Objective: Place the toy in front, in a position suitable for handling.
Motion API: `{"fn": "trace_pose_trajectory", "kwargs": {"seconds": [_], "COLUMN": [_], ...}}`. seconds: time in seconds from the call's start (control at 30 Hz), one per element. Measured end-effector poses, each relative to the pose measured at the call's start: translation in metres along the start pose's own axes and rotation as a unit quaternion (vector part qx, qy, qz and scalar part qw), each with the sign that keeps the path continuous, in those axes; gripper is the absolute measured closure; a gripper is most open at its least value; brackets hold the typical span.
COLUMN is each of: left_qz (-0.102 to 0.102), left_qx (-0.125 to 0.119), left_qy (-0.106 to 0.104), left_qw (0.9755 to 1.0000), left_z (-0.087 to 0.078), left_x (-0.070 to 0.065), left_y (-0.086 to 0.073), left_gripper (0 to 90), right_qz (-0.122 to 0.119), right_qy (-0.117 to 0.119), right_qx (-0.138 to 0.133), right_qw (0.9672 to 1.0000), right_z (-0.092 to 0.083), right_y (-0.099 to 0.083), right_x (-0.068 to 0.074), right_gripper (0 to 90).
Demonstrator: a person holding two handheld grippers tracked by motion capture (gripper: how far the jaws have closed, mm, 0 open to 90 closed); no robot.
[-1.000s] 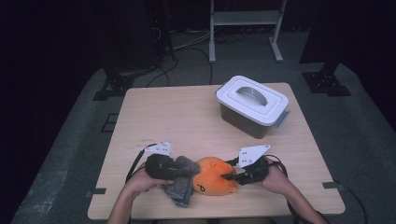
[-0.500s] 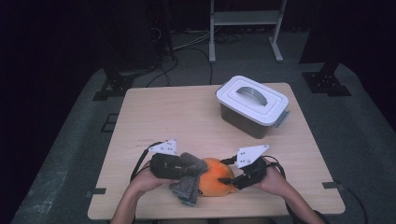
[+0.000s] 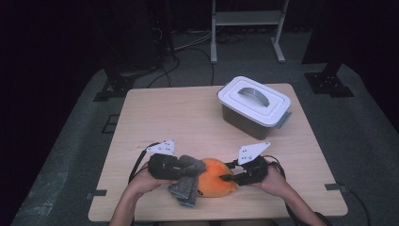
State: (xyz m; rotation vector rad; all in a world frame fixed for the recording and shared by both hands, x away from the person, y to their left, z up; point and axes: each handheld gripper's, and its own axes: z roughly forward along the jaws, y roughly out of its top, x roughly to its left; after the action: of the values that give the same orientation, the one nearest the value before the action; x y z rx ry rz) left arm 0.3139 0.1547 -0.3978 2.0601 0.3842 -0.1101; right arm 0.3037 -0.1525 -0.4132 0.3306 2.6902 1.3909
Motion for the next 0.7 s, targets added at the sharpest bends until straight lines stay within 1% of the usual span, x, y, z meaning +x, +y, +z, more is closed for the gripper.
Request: {"fn": "trace_pose_trajectory", "kwargs": {"seconds": [0.07, 0.13, 0.2, 0.27, 0.3, 0.4, 0.47, 0.6, 0.7], "left_qz": [0.009, 0.021, 0.027, 0.034, 0.039, 0.048, 0.056, 0.057, 0.053], "left_qx": [-0.005, -0.002, 0.003, 0.007, 0.009, 0.013, 0.024, 0.040, 0.042], "left_qy": [-0.005, -0.007, -0.008, -0.013, -0.015, -0.025, -0.025, -0.020, -0.018], "left_qw": [0.9999, 0.9998, 0.9996, 0.9993, 0.9991, 0.9985, 0.9978, 0.9974, 0.9976], "left_z": [-0.001, 0.001, 0.004, 0.007, 0.008, 0.014, 0.018, 0.024, 0.023], "left_x": [-0.004, -0.009, -0.011, -0.012, -0.013, -0.017, -0.019, -0.018, -0.016], "left_y": [0.006, 0.013, 0.020, 0.026, 0.029, 0.039, 0.043, 0.044, 0.041], "left_gripper": [74.4, 74.4, 74.4, 74.4, 74.4, 74.4, 74.4, 74.4, 74.4], "right_qz": [-0.014, -0.029, -0.040, -0.046, -0.050, -0.065, -0.072, -0.075, -0.079], "right_qy": [-0.006, -0.011, -0.016, -0.016, -0.017, -0.016, -0.015, -0.018, -0.019], "right_qx": [0.000, 0.002, 0.006, 0.006, 0.006, 0.006, 0.006, 0.010, 0.012], "right_qw": [0.9999, 0.9995, 0.9990, 0.9988, 0.9986, 0.9977, 0.9973, 0.9970, 0.9966], "right_z": [0.000, 0.002, 0.004, 0.006, 0.007, 0.010, 0.012, 0.010, 0.009], "right_y": [0.003, 0.005, 0.008, 0.008, 0.009, 0.011, 0.012, 0.009, 0.007], "right_x": [0.003, 0.006, 0.010, 0.012, 0.014, 0.019, 0.021, 0.020, 0.018], "right_gripper": [61.7, 62.0, 62.1, 62.1, 62.1, 62.0, 62.0, 62.1, 62.4]}}
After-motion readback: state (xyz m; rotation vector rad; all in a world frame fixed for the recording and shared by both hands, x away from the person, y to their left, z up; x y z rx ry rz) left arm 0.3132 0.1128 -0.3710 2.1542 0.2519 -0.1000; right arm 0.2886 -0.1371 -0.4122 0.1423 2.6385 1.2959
